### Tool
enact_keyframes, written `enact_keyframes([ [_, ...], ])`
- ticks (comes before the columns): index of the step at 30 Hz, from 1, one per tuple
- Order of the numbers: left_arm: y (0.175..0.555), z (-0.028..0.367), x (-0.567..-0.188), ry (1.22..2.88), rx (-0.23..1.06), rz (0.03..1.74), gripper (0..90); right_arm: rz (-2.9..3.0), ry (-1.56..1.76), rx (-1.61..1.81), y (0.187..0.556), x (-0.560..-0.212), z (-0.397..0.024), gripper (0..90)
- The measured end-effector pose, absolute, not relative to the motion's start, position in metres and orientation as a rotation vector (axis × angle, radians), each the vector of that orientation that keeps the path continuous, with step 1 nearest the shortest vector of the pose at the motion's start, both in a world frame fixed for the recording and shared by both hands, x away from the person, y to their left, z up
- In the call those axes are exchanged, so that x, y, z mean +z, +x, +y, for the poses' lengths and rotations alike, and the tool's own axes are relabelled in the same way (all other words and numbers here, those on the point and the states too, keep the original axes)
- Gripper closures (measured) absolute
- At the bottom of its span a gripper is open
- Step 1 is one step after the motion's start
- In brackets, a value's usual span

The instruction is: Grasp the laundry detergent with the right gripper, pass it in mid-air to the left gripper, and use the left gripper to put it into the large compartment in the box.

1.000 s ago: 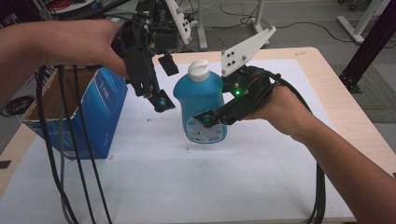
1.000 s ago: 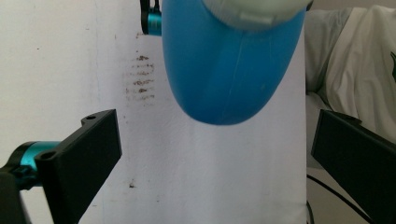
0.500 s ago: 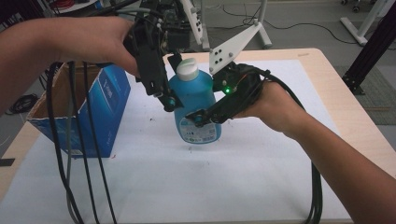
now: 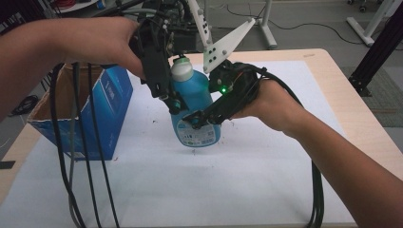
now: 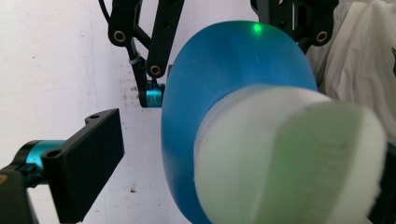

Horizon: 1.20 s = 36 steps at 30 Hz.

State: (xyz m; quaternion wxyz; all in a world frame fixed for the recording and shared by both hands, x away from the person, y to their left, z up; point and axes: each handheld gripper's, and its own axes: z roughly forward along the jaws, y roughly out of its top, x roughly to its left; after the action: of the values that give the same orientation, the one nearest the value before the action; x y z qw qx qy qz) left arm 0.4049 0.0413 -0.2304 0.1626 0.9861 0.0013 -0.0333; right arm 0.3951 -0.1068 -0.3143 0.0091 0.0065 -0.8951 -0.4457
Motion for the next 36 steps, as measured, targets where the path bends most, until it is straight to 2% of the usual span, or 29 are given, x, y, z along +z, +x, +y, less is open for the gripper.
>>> enact_keyframes([
  [2, 0.4048, 0.0417, -0.2297, 2.810, -0.112, -0.009, 10.7, -2.801, 0.024, -1.385, 0.3949, -0.3144, -0.1055, 46.6],
  [8, 0.4059, 0.0417, -0.2306, 2.819, -0.124, -0.001, 15.9, -2.794, 0.026, -1.385, 0.3947, -0.3147, -0.1052, 46.6],
  [9, 0.4060, 0.0416, -0.2302, 2.817, -0.131, 0.000, 20.2, -2.797, 0.029, -1.384, 0.3949, -0.3147, -0.1051, 46.6],
  [12, 0.4056, 0.0407, -0.2312, 2.828, -0.147, 0.004, 22.5, -2.795, 0.027, -1.382, 0.3945, -0.3151, -0.1045, 46.6],
  [13, 0.4056, 0.0406, -0.2313, 2.831, -0.154, -0.005, 26.9, -2.795, 0.029, -1.380, 0.3945, -0.3151, -0.1042, 46.6],
  [27, 0.4040, 0.0405, -0.2305, 2.821, -0.163, -0.037, 36.7, -2.788, 0.031, -1.375, 0.3941, -0.3165, -0.1033, 46.6],
  [36, 0.4019, 0.0398, -0.2294, 2.818, -0.156, -0.064, 37.9, -2.784, 0.043, -1.380, 0.3937, -0.3166, -0.1039, 46.6],
])
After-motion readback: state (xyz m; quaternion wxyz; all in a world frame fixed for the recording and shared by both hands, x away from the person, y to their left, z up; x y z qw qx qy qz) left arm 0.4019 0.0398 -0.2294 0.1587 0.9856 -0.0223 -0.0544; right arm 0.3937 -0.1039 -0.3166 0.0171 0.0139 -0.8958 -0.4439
